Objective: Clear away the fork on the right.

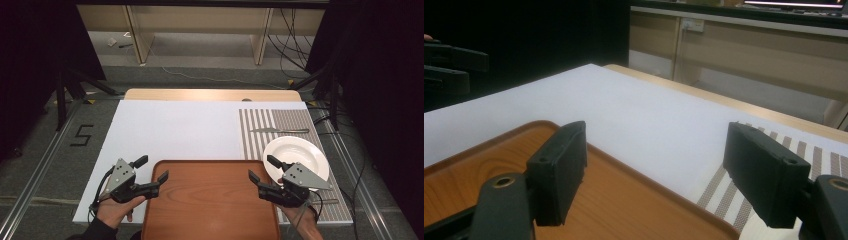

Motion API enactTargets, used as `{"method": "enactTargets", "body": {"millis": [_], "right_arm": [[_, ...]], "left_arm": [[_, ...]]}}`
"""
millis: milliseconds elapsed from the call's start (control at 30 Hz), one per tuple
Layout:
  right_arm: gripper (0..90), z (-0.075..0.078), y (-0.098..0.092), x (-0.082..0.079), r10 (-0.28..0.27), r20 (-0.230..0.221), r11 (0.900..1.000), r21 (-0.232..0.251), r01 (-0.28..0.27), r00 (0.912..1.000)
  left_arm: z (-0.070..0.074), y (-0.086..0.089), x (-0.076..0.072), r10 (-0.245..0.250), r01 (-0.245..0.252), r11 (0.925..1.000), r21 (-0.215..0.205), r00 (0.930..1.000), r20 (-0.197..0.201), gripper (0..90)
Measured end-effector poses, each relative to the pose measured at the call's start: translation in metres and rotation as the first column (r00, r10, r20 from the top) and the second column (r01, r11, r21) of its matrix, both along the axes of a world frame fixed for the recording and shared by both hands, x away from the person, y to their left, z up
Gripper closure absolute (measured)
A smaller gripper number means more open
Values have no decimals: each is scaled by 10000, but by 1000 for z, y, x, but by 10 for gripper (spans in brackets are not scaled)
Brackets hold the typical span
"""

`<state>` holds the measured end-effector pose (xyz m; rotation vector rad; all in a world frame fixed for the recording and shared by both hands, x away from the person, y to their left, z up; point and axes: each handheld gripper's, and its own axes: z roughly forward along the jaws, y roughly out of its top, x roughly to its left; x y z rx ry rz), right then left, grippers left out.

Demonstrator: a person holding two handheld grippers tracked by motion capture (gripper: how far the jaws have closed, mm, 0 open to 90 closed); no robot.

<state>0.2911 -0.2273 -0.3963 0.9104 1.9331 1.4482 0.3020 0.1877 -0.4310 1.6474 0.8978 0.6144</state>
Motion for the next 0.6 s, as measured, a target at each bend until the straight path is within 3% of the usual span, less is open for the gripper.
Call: {"method": "enactTargets", "body": {"millis": [467,600], "right_arm": [[263,0,0,0,21,14,10000,-51,-21,10000],[263,1,-3,1,49,63,9996,-267,-47,10000]], "left_arm": [[0,0,0,13,-13,10000,-5,10000,39,162],[0,0,1,49,-49,10000,-10,10000,39,162]]}}
